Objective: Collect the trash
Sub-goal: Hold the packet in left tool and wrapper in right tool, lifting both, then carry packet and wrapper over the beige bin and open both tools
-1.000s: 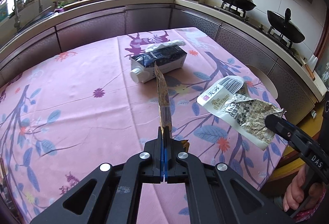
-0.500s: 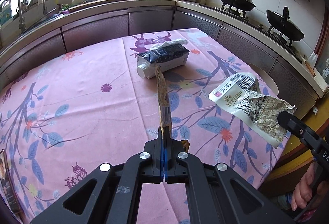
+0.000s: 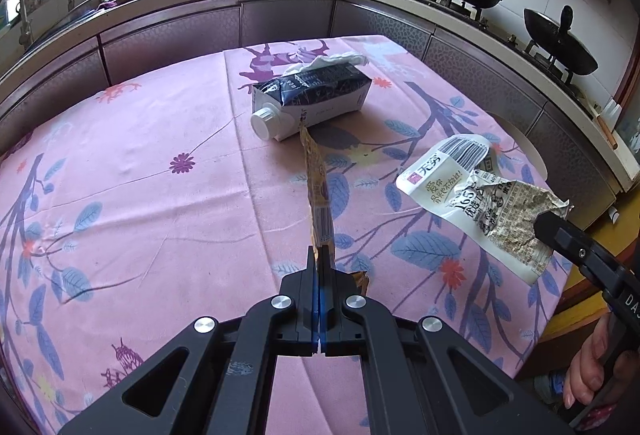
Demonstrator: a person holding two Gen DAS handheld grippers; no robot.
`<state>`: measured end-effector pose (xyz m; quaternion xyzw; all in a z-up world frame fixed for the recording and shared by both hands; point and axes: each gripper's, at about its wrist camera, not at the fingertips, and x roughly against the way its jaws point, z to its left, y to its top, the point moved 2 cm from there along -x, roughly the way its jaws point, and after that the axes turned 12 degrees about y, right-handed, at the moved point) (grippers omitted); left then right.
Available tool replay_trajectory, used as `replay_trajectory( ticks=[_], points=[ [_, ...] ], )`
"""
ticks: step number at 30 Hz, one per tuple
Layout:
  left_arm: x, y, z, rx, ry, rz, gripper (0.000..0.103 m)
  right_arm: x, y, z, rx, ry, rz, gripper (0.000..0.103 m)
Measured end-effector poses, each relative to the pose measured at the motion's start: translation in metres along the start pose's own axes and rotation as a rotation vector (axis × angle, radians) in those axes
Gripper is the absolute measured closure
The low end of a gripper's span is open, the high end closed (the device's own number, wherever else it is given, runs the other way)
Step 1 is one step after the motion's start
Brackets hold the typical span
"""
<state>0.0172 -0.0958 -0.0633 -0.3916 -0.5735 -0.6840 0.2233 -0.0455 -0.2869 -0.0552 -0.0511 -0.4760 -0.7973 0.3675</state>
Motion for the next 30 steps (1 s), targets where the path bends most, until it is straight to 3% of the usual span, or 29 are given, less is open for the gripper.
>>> replay_trajectory(
  ticks=[6, 8, 10, 11, 17, 23, 30],
  points=[
    [-0.011, 0.006, 0.006, 0.014, 0.000, 0.017, 0.103, -0.021, -0.001, -0.004, 0.026, -0.025, 0.058, 0.082],
    [-0.013, 0.006, 0.008, 0.019, 0.002, 0.020, 0.103, -0.026, -0.003, -0.007, 0.029, -0.036, 0.085, 0.075],
    [-0.016, 0.006, 0.009, 0.023, 0.004, 0.023, 0.103, -0.029, -0.007, -0.011, 0.020, -0.049, 0.102, 0.056],
    [-0.017, 0.006, 0.010, 0.027, 0.002, 0.026, 0.103, -0.029, -0.009, -0.013, 0.012, -0.054, 0.107, 0.054],
    [-0.019, 0.005, 0.016, 0.047, -0.012, 0.034, 0.103, -0.023, -0.012, -0.020, -0.015, -0.075, 0.109, 0.049],
    [-0.017, 0.002, 0.017, 0.046, -0.034, 0.026, 0.103, -0.027, -0.008, -0.021, 0.001, -0.108, 0.123, 0.037],
    [-0.022, -0.005, 0.013, 0.044, -0.076, 0.037, 0.102, -0.038, -0.020, -0.023, 0.001, -0.151, 0.217, 0.035]
  ],
)
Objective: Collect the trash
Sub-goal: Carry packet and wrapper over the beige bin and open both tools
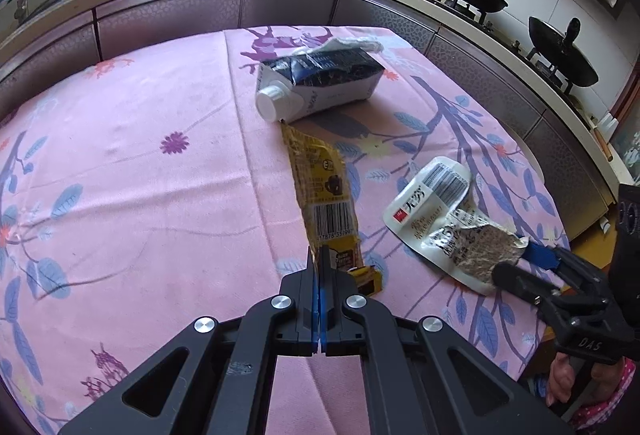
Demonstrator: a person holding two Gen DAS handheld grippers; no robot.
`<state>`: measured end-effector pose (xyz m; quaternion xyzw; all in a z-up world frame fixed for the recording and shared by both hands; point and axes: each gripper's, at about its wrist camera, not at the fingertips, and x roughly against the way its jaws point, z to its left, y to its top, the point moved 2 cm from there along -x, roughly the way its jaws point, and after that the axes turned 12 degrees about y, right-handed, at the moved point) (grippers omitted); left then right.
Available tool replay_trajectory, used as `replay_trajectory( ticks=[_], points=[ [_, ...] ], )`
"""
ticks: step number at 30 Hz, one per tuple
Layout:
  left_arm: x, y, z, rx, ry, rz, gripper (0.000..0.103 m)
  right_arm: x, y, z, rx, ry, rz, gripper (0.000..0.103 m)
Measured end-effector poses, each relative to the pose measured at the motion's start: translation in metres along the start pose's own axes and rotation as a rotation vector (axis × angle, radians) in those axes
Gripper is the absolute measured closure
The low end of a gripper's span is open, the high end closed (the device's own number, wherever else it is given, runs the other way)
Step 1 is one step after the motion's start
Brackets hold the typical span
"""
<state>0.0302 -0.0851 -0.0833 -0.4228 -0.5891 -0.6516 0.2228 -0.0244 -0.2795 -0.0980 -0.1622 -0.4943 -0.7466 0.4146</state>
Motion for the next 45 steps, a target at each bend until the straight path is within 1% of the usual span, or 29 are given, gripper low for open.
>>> replay_trajectory(
  ticks=[5, 7, 9, 11, 13, 18, 19, 20, 21, 22, 23, 25, 26, 28, 31, 32, 34, 35, 36, 37, 38, 40, 43, 45],
  points=[
    [0.000, -0.002, -0.001, -0.002, -0.016, -0.001, 0.102, 0.001, -0.013, -0.007, -0.031, -0.034, 0.041, 0.034],
    [0.001, -0.002, -0.002, -0.003, -0.019, -0.007, 0.102, 0.006, -0.017, -0.010, -0.037, -0.043, 0.032, 0.031],
    [0.003, -0.002, -0.002, -0.003, -0.024, -0.011, 0.102, 0.013, -0.018, -0.013, -0.040, -0.049, 0.006, 0.030],
    [0.005, -0.003, -0.002, -0.005, -0.027, -0.014, 0.102, 0.019, -0.014, -0.015, -0.037, -0.039, -0.023, 0.031],
    [0.007, -0.003, -0.004, -0.009, -0.028, -0.014, 0.102, 0.019, -0.008, -0.018, -0.027, -0.031, -0.034, 0.030],
    [0.009, -0.002, -0.006, -0.004, -0.051, 0.004, 0.102, 0.004, 0.004, -0.022, 0.010, 0.004, -0.012, 0.031],
    [0.009, -0.001, -0.007, -0.001, -0.060, 0.010, 0.102, -0.001, 0.004, -0.023, 0.016, 0.016, 0.000, 0.044],
    [0.009, 0.001, -0.008, 0.005, -0.070, 0.018, 0.102, -0.007, 0.003, -0.022, 0.028, 0.033, 0.024, 0.061],
    [0.009, 0.002, -0.009, 0.009, -0.079, 0.026, 0.102, -0.009, 0.002, -0.019, 0.051, 0.038, 0.027, 0.076],
    [0.009, 0.005, -0.011, 0.010, -0.089, 0.032, 0.102, -0.008, 0.001, -0.014, 0.081, 0.071, 0.020, 0.085],
    [0.009, 0.006, -0.014, 0.010, -0.095, 0.035, 0.102, -0.005, 0.001, -0.009, 0.112, 0.080, 0.005, 0.086],
    [0.010, 0.015, -0.024, 0.000, -0.114, 0.040, 0.103, 0.004, 0.002, -0.005, 0.162, 0.027, -0.032, 0.086],
    [0.009, 0.018, -0.029, -0.006, -0.123, 0.043, 0.102, 0.011, 0.005, -0.011, 0.151, 0.020, -0.065, 0.086],
    [0.006, 0.032, -0.047, -0.037, -0.153, 0.050, 0.102, 0.028, 0.012, -0.029, 0.096, 0.005, -0.133, 0.087],
    [-0.005, 0.058, -0.082, -0.094, -0.210, 0.069, 0.103, 0.061, 0.025, -0.069, 0.018, -0.060, -0.241, 0.086],
    [-0.009, 0.068, -0.095, -0.113, -0.232, 0.078, 0.102, 0.070, 0.027, -0.081, -0.005, -0.078, -0.264, 0.086],
    [-0.018, 0.089, -0.128, -0.165, -0.281, 0.087, 0.102, 0.094, 0.035, -0.117, -0.071, -0.127, -0.322, 0.086],
    [-0.025, 0.103, -0.155, -0.209, -0.310, 0.085, 0.103, 0.109, 0.039, -0.139, -0.115, -0.157, -0.354, 0.086],
    [-0.029, 0.111, -0.170, -0.236, -0.324, 0.083, 0.102, 0.119, 0.042, -0.155, -0.147, -0.181, -0.375, 0.086],
    [-0.035, 0.121, -0.192, -0.275, -0.341, 0.077, 0.102, 0.129, 0.045, -0.171, -0.176, -0.200, -0.391, 0.086],
    [-0.041, 0.131, -0.212, -0.308, -0.349, 0.070, 0.102, 0.139, 0.050, -0.192, -0.205, -0.237, -0.401, 0.086],
    [-0.054, 0.148, -0.259, -0.370, -0.349, 0.058, 0.103, 0.146, 0.058, -0.219, -0.218, -0.309, -0.393, 0.086],
    [-0.079, 0.165, -0.314, -0.448, -0.318, 0.052, 0.102, 0.145, 0.070, -0.258, -0.225, -0.399, -0.348, 0.085],
    [-0.098, 0.172, -0.341, -0.477, -0.319, 0.080, 0.103, 0.141, 0.074, -0.278, -0.237, -0.417, -0.328, 0.085]
  ],
)
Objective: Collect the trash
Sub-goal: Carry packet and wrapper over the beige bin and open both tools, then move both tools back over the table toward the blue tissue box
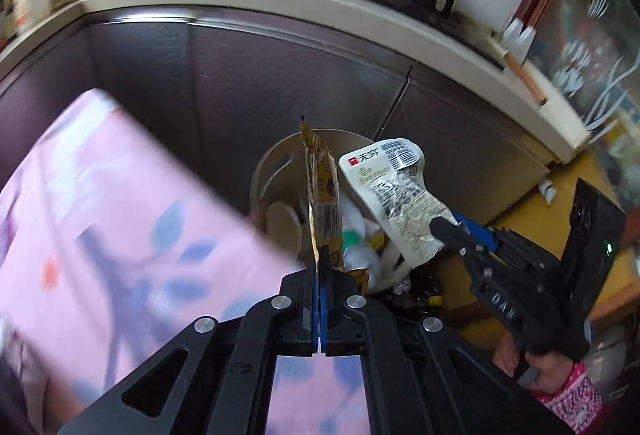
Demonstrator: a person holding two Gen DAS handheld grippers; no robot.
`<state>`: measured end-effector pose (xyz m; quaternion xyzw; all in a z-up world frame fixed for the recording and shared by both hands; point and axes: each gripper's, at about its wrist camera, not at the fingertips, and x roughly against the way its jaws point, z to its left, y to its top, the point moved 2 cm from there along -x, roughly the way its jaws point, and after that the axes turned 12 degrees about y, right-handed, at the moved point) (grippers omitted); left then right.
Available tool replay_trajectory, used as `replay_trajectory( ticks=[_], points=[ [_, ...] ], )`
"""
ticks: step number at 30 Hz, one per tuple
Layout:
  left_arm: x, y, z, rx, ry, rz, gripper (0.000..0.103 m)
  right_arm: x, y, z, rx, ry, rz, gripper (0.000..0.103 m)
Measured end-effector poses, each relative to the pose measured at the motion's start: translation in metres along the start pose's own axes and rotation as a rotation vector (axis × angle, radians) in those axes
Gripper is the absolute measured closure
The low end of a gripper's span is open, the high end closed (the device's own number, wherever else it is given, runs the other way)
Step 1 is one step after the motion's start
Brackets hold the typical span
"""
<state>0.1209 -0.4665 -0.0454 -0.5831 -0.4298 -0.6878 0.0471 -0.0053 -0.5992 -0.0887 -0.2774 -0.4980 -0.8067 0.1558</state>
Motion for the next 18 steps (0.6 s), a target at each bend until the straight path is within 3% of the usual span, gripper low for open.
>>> replay_trajectory(
  ticks=[3, 4, 6, 7, 12, 18],
  points=[
    [-0.035, 0.017, -0.015, -0.025, -0.004, 0.048, 0.101, -0.020, 0.006, -0.018, -0.015, -0.019, 0.019, 0.078],
    [-0.044, 0.021, -0.017, -0.026, 0.004, 0.061, 0.096, -0.025, 0.008, -0.024, -0.025, -0.016, 0.023, 0.058],
    [-0.067, 0.025, -0.020, -0.010, 0.049, 0.117, 0.043, -0.028, 0.007, -0.035, -0.056, -0.008, 0.012, 0.041],
    [-0.071, 0.024, -0.019, 0.001, 0.070, 0.125, 0.036, -0.029, 0.008, -0.038, -0.063, -0.008, -0.007, 0.041],
    [-0.053, 0.014, -0.012, 0.022, 0.090, 0.078, 0.033, -0.007, 0.004, -0.039, -0.100, 0.010, -0.075, 0.041],
    [0.013, -0.015, 0.007, 0.040, 0.148, -0.058, 0.033, 0.026, -0.007, -0.011, -0.173, 0.116, -0.121, 0.042]
  ],
)
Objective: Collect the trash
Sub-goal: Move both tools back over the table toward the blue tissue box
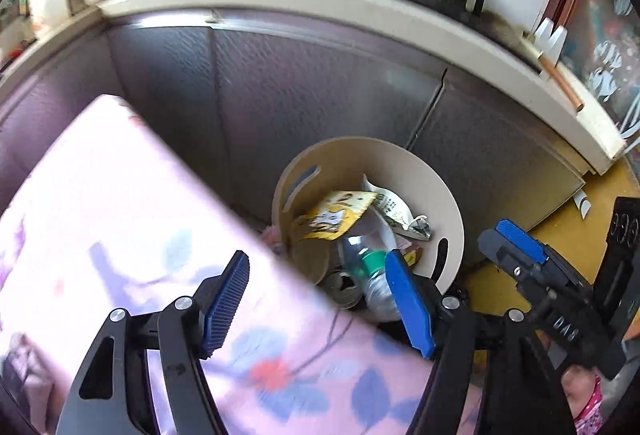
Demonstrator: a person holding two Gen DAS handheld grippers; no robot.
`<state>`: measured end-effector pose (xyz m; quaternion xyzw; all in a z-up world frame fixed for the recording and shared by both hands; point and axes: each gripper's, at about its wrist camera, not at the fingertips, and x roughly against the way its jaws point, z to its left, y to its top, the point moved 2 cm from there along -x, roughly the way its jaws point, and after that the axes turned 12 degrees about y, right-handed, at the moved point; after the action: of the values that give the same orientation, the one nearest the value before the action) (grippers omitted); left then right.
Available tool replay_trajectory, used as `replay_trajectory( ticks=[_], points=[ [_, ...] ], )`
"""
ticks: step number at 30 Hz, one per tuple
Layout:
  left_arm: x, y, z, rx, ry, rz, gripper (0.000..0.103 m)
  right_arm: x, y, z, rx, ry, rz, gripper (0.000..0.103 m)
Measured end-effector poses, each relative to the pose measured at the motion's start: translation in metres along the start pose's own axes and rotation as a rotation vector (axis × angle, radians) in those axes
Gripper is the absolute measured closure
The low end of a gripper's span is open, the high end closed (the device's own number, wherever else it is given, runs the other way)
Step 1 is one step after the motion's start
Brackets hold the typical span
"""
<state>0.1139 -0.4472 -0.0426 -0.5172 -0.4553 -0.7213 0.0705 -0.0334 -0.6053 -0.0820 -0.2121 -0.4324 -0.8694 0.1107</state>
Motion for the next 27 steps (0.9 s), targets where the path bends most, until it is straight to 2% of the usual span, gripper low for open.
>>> replay_trajectory(
  ticks=[6, 12, 18, 27],
  points=[
    [0.053, -0.043, 0.044, 0.056, 0.108, -0.110, 0.028, 0.017, -0.030, 0.061, -0.037, 0.105, -0.035, 0.042],
    [0.086, -0.086, 0.086, 0.132, 0.173, -0.148, 0.028, 0.030, -0.071, 0.109, -0.035, 0.119, -0.056, 0.042],
    [0.109, -0.123, 0.117, 0.178, 0.202, -0.169, 0.028, 0.029, -0.093, 0.153, 0.021, 0.129, -0.016, 0.042],
    [0.120, -0.144, 0.146, 0.245, 0.206, -0.174, 0.028, 0.020, -0.100, 0.192, 0.074, 0.152, 0.030, 0.042]
  ],
)
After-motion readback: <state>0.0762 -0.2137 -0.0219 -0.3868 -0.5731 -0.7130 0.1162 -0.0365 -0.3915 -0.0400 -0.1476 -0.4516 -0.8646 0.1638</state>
